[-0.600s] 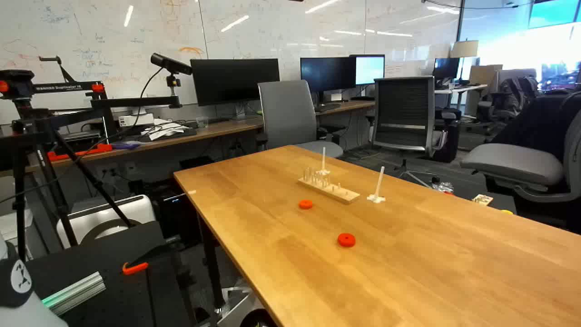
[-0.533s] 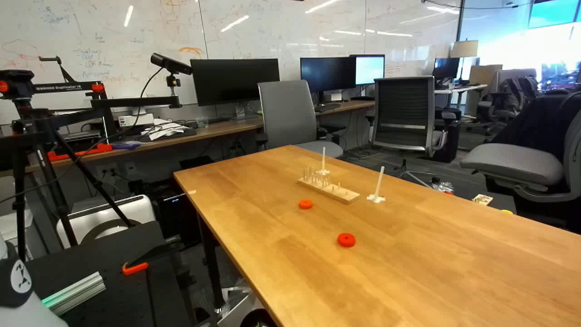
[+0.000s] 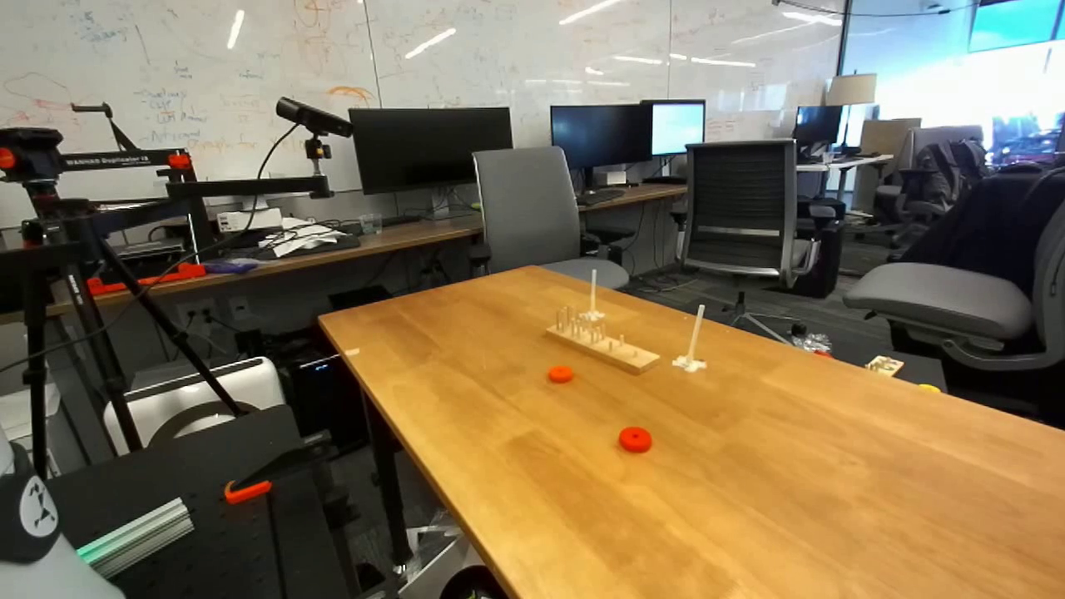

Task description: Pick up the orange ring on the left and place it on the wooden board

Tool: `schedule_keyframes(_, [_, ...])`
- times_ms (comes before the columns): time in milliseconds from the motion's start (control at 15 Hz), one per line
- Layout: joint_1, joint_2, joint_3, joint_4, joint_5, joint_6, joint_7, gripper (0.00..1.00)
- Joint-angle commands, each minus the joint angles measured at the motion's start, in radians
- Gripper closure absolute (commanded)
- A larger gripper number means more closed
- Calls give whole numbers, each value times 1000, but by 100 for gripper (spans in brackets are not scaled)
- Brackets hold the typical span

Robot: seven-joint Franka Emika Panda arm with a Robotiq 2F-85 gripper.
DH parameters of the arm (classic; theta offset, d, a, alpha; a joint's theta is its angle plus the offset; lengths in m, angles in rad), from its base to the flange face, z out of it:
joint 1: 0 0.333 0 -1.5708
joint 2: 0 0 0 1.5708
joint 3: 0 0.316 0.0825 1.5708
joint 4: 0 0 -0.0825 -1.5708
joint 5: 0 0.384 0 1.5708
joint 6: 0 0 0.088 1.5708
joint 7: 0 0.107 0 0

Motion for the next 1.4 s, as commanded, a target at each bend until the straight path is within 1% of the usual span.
schedule_keyframes(0, [5, 39, 29, 25, -45, 129, 95, 0])
schedule_keyframes(133, [7, 126, 63, 33, -60, 220, 181, 0])
schedule_keyframes(267, [11, 230, 107, 51, -88, 283, 281, 0])
schedule_keyframes(467, [33, 397, 157, 96, -130, 298, 421, 0])
schedule_keyframes(600, [69, 518, 172, 125, -135, 286, 510, 0])
schedule_keyframes(667, [93, 581, 172, 143, -126, 272, 524, 0])
schedule_keyframes(800, [136, 686, 160, 186, -51, 241, 442, 0])
schedule_keyframes(867, [150, 719, 157, 200, -13, 227, 401, 0])
schedule_keyframes(933, [155, 636, 134, 110, -61, 293, 459, 0])
schedule_keyframes(1000, [169, 673, 130, 121, -54, 298, 457, 0])
schedule_keyframes(1067, [175, 686, 125, 121, -54, 302, 459, 0])
schedule_keyframes(1267, [171, 669, 116, 121, -55, 302, 460, 0])
schedule_keyframes(1333, [173, 670, 114, 107, -56, 331, 484, 0])
